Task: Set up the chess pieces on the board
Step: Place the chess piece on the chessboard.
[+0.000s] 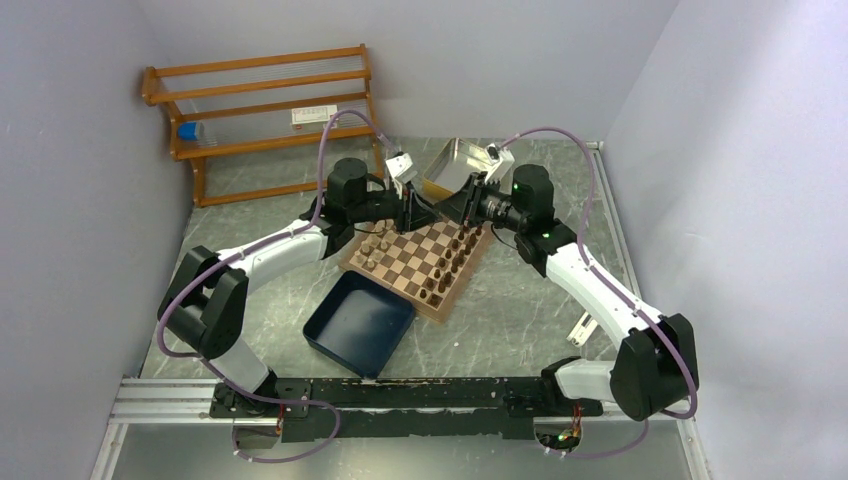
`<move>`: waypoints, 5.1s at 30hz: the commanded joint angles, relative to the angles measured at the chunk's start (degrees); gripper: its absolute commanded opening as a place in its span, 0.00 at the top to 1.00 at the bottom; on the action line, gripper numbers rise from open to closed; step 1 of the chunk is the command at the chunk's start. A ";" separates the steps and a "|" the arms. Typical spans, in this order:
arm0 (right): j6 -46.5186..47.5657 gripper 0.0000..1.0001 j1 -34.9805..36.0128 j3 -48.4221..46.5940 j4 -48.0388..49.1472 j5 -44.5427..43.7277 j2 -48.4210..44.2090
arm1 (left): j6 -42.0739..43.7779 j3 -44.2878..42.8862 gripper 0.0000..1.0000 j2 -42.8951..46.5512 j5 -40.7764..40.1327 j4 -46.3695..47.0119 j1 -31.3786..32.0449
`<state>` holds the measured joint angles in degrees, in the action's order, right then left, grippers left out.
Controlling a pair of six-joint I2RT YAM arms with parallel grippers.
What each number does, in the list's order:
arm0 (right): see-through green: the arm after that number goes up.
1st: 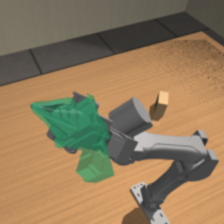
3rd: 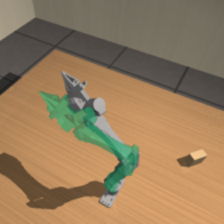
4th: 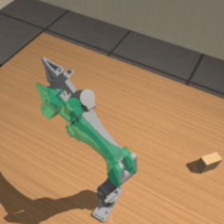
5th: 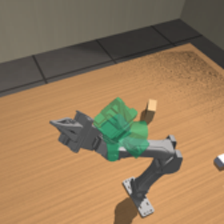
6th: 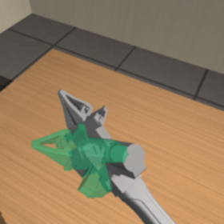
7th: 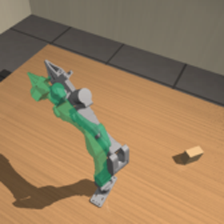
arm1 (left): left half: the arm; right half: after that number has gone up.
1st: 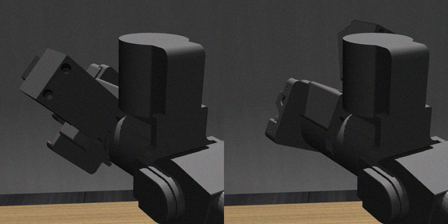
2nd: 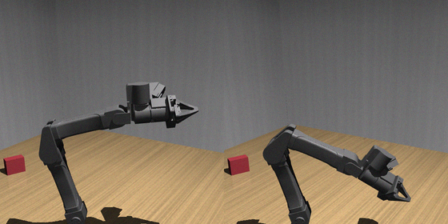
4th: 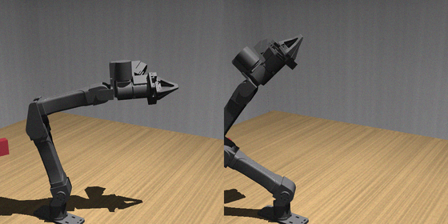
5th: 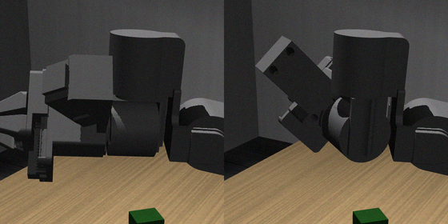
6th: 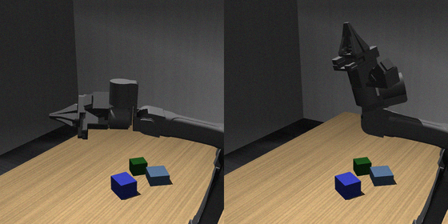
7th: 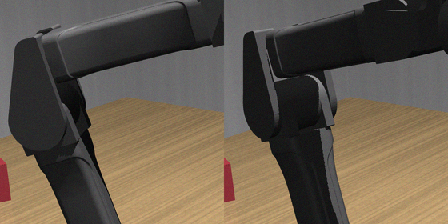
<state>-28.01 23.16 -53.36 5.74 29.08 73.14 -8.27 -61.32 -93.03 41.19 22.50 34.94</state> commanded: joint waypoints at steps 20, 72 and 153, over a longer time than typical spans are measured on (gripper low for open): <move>9.78 1.00 3.37 -5.48 9.93 -15.69 9.05 | 0.89 9.26 0.00 11.97 -4.27 -6.22 -9.75; 33.22 0.95 16.00 -20.11 21.27 -30.78 44.87 | 5.90 18.79 0.00 44.69 -48.92 -38.23 -12.97; 32.12 0.73 16.71 -22.49 15.78 -32.47 46.19 | 6.08 18.43 0.00 44.78 -47.93 -39.09 -12.97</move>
<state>4.51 39.57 -73.93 21.85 -2.44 119.74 -2.79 -41.67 -48.60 -7.64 -16.21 22.31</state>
